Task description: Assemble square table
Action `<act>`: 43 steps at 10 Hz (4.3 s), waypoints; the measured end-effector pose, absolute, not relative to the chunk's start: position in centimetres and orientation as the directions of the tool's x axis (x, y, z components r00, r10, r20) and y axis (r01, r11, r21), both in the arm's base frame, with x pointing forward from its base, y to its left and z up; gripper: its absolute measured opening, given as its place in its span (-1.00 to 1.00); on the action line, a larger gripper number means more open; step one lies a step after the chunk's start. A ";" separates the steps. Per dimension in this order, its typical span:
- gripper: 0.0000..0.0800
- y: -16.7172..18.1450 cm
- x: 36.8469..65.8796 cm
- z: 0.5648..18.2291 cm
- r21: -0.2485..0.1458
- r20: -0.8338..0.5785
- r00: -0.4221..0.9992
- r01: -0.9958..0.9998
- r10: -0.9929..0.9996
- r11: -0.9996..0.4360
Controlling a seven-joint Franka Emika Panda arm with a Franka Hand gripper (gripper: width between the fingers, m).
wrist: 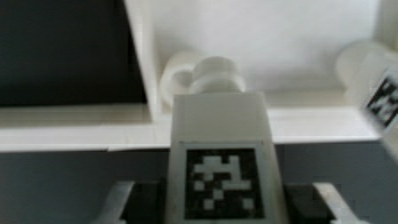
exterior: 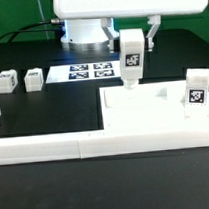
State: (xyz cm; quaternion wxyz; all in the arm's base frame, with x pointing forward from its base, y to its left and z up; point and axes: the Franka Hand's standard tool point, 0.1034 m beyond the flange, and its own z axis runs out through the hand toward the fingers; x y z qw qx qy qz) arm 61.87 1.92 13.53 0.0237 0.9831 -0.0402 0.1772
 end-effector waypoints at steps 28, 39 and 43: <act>-0.27 1.2 60.9 7.4 0.141 0.513 0.852 0.032 0.101 -0.989; 0.62 1.0 60.8 7.3 0.150 0.501 0.858 0.046 0.116 -0.988; 0.62 0.0 62.4 10.2 0.032 0.280 0.960 -0.008 0.001 -0.999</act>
Offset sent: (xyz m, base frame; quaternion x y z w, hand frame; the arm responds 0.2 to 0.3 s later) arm 0.0000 0.0000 0.0000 0.0000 0.0000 0.0000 1.0000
